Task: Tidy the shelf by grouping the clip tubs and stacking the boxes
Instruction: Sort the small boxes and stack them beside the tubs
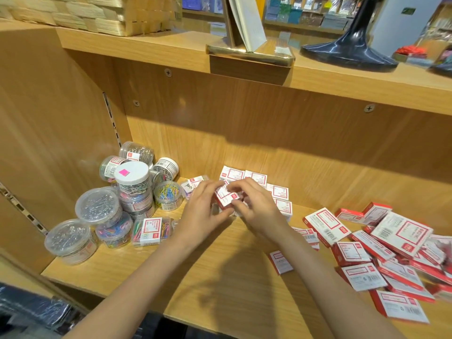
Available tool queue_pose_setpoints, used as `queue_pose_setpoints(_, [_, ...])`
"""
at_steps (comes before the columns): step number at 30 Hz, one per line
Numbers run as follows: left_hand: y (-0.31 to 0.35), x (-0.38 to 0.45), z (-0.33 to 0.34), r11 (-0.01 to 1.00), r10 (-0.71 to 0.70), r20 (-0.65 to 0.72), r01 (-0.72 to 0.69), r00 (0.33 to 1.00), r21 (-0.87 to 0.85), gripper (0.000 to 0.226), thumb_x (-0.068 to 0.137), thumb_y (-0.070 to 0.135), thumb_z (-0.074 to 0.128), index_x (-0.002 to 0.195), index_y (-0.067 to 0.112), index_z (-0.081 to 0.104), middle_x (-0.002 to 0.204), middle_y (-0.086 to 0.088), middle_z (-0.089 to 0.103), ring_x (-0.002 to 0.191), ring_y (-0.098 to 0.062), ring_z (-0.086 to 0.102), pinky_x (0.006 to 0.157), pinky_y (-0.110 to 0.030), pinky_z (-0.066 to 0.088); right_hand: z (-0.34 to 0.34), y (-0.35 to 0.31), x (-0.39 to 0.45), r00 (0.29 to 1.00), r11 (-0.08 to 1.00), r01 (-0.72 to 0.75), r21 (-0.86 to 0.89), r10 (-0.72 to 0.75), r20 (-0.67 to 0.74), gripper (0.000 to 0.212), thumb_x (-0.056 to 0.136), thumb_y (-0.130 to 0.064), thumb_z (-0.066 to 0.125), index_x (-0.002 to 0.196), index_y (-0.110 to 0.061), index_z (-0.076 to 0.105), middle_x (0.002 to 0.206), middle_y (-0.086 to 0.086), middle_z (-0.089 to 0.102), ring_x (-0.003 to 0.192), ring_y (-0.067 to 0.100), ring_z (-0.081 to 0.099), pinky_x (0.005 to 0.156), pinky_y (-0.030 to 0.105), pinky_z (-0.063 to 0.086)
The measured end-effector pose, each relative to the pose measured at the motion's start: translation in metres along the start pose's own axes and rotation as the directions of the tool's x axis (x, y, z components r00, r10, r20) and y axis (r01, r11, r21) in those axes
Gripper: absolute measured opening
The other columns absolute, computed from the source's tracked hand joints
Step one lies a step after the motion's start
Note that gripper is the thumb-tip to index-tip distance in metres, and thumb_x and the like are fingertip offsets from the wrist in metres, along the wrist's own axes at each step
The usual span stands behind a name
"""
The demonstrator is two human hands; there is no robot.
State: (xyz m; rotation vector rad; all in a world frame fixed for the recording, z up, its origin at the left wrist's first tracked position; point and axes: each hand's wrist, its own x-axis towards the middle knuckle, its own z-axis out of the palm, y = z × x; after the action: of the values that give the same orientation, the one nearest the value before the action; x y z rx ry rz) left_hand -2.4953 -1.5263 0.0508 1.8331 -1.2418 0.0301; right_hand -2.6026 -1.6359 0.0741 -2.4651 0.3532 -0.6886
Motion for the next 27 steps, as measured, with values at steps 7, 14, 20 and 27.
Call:
queue_pose_setpoints(7, [0.009,0.024,-0.038,0.834,-0.125,0.367,0.297,0.922,-0.465,0.066,0.073,-0.004,0.071,0.124,0.02,0.036,0.116,0.006,0.057,0.08,-0.003,0.062,0.079,-0.022,0.052,-0.03,0.003,0.004,0.99,0.994,0.047,0.099,-0.059,0.124,0.061,0.082,0.007,0.045,0.124,-0.037,0.049,0.135,-0.015,0.038,0.107,0.004,0.053,0.081,0.017,0.047])
queue_pose_setpoints(14, [0.01,0.032,-0.035,0.76,-0.154,0.388,0.36,0.909,-0.541,0.077,0.078,-0.011,0.062,0.139,0.019,0.024,0.129,0.004,0.044,0.102,-0.009,0.059,0.075,-0.019,0.052,-0.028,0.001,0.007,0.986,0.985,0.108,-0.136,-0.089,0.138,0.042,0.084,-0.025,0.046,0.124,-0.019,0.058,0.13,-0.002,0.052,0.114,0.013,0.051,0.086,0.019,0.04])
queue_pose_setpoints(20, [-0.017,0.023,-0.03,0.965,-0.241,0.183,0.255,0.953,-0.058,0.048,0.082,0.005,0.062,0.127,0.012,0.046,0.117,-0.004,0.056,0.104,-0.015,0.054,0.095,-0.036,0.045,0.0,0.006,0.001,0.999,0.962,-0.02,-0.271,0.026,0.021,0.037,0.086,-0.014,0.061,0.122,-0.005,0.056,0.123,0.008,0.049,0.096,0.022,0.056,0.088,0.029,0.041])
queue_pose_setpoints(27, [-0.02,0.013,-0.019,0.972,-0.112,0.156,0.075,0.981,0.224,0.046,0.085,0.023,0.06,0.128,0.017,0.049,0.124,-0.001,0.055,0.119,-0.022,0.04,0.102,-0.04,0.029,-0.004,0.007,0.001,0.998,0.987,-0.048,-0.154,0.039,-0.058,0.028,0.082,-0.012,0.064,0.108,-0.003,0.061,0.108,0.006,0.057,0.089,0.015,0.056,0.084,0.021,0.043])
